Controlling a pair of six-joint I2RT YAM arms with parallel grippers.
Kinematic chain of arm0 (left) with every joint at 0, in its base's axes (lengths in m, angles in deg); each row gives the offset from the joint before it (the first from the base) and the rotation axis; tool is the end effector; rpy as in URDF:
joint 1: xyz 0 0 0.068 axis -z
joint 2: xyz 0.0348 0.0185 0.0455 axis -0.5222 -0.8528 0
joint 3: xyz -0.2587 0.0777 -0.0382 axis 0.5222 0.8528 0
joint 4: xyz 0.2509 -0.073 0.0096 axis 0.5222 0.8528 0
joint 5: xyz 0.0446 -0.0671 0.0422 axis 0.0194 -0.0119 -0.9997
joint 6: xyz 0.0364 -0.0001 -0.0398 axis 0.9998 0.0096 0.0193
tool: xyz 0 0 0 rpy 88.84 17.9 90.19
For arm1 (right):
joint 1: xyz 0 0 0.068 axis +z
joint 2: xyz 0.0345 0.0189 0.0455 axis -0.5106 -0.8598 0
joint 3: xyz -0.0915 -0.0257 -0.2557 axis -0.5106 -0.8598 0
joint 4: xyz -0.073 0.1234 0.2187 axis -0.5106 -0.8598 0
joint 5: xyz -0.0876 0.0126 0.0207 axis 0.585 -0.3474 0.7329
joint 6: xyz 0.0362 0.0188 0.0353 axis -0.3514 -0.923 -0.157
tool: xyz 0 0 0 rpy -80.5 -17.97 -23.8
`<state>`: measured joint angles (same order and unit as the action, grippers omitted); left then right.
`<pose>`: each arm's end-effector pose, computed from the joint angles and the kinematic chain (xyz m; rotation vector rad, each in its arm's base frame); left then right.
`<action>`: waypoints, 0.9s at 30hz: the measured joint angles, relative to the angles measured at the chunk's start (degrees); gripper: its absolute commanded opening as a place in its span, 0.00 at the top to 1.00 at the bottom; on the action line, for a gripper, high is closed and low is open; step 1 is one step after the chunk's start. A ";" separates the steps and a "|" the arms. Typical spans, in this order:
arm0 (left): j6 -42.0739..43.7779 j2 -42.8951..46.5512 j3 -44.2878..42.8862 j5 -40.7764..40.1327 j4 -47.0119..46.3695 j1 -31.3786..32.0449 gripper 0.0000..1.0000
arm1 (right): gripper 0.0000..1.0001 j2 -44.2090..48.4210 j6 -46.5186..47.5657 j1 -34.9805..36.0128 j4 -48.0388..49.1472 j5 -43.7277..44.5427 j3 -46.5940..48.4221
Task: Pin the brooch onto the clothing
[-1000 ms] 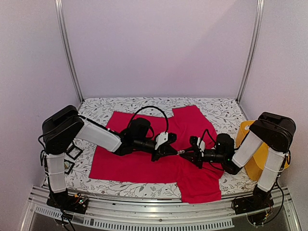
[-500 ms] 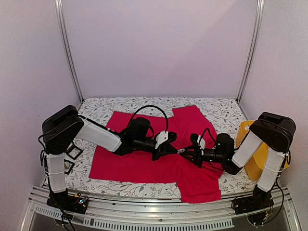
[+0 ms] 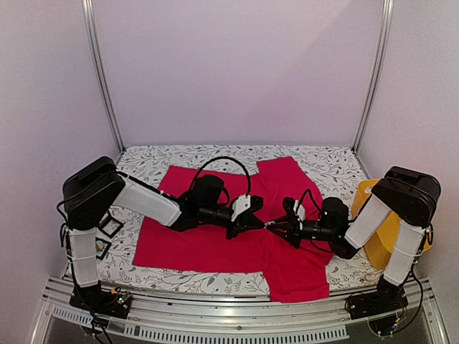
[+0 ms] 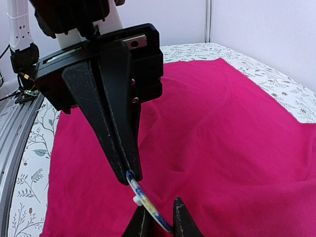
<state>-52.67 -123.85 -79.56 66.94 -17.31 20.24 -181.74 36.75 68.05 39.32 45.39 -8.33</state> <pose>0.2405 -0.3376 0.1378 1.5120 1.4047 -0.9594 0.2117 0.1848 0.1051 -1.0557 1.5298 0.8635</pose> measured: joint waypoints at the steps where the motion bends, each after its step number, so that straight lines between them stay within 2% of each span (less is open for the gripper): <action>1: 0.00 0.00 0.00 -0.07 0.00 0.00 1.00 | 0.88 0.00 -0.17 0.00 0.00 -0.07 0.00; 8: -0.02 0.00 -0.11 -0.20 0.00 -0.13 1.00 | 0.87 0.02 -1.27 -0.11 0.83 -0.15 -0.66; 10: -0.02 0.00 -0.26 0.00 -0.02 -0.09 1.00 | 0.82 0.20 -1.81 -0.20 1.84 -0.22 -1.27; 15: 0.22 0.00 -0.39 0.22 0.74 -0.04 1.00 | 0.58 0.94 -2.21 -0.94 2.99 -0.87 -1.84; 18: 1.40 0.00 -0.39 -0.50 2.21 0.02 1.00 | 0.52 2.45 -1.66 -1.53 3.21 -1.20 -3.19; 22: 5.05 0.00 -0.39 -4.63 4.42 0.50 1.00 | 0.48 6.38 -1.05 -3.41 3.08 -3.02 -5.57; 24: 8.02 0.00 -0.39 -8.70 5.25 1.38 0.89 | 0.48 8.48 -1.29 -4.79 2.58 -3.41 -6.05; 27: 13.51 0.00 -0.39 -15.04 6.25 3.89 0.67 | 0.47 10.97 -1.81 -6.16 1.81 -3.15 -6.05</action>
<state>-39.16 -123.85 -79.96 51.90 -11.06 24.13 -170.77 34.94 61.88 41.13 42.24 -14.39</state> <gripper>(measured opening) 0.157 0.525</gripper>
